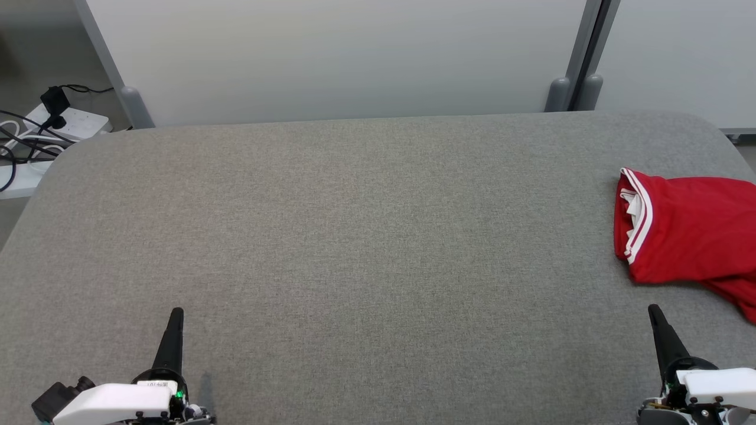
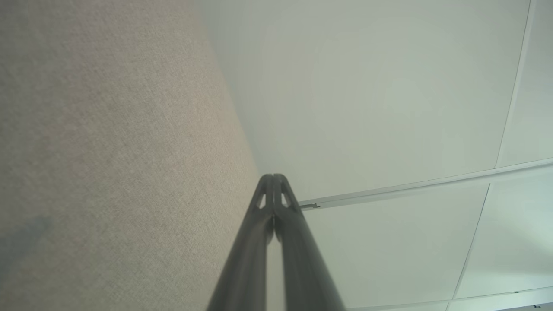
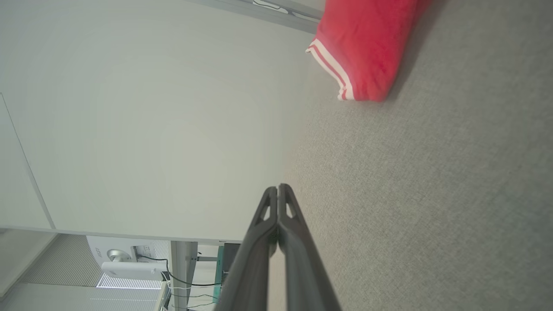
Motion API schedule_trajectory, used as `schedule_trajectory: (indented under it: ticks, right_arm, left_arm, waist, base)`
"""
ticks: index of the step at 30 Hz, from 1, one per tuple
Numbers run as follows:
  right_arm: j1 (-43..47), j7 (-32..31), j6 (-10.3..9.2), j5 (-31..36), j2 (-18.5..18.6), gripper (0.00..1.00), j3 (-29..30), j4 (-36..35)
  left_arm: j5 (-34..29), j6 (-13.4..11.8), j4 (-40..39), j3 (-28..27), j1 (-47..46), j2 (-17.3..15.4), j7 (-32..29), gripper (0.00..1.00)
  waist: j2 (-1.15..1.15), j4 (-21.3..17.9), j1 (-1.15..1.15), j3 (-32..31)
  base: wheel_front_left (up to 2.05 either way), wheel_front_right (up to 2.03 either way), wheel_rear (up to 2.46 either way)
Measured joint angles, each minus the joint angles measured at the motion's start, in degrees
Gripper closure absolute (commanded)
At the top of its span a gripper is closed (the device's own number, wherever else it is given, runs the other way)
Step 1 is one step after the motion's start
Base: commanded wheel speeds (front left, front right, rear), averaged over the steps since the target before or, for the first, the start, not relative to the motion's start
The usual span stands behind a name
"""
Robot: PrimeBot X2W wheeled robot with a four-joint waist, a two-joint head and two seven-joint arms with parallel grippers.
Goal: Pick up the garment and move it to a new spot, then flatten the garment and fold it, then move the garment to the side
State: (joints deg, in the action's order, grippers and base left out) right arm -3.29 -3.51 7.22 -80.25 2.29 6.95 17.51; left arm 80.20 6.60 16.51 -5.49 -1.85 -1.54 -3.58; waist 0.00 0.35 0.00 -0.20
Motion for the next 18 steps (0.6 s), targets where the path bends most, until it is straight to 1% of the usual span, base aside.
schedule_trajectory:
  ticks: [13, 18]
  right_arm:
    - [-0.3, -1.8, 0.0, -8.8, 0.0, 1.0, 0.3, -1.0]
    - [-0.3, -2.5, 0.0, -11.2, 0.0, 1.0, 0.4, -1.6]
  left_arm:
    - [9.0, 0.4, -0.7, 0.4, -1.0, -0.1, -2.1, 1.0]
    - [11.4, 0.4, -0.8, 0.6, -1.0, -0.1, -2.5, 1.0]
  waist:
    - [0.0, -0.3, 0.0, 0.3]
    - [0.0, -0.3, 0.0, 0.4]
  base:
    - [0.0, 0.0, 0.0]
    - [0.0, 0.0, 0.0]
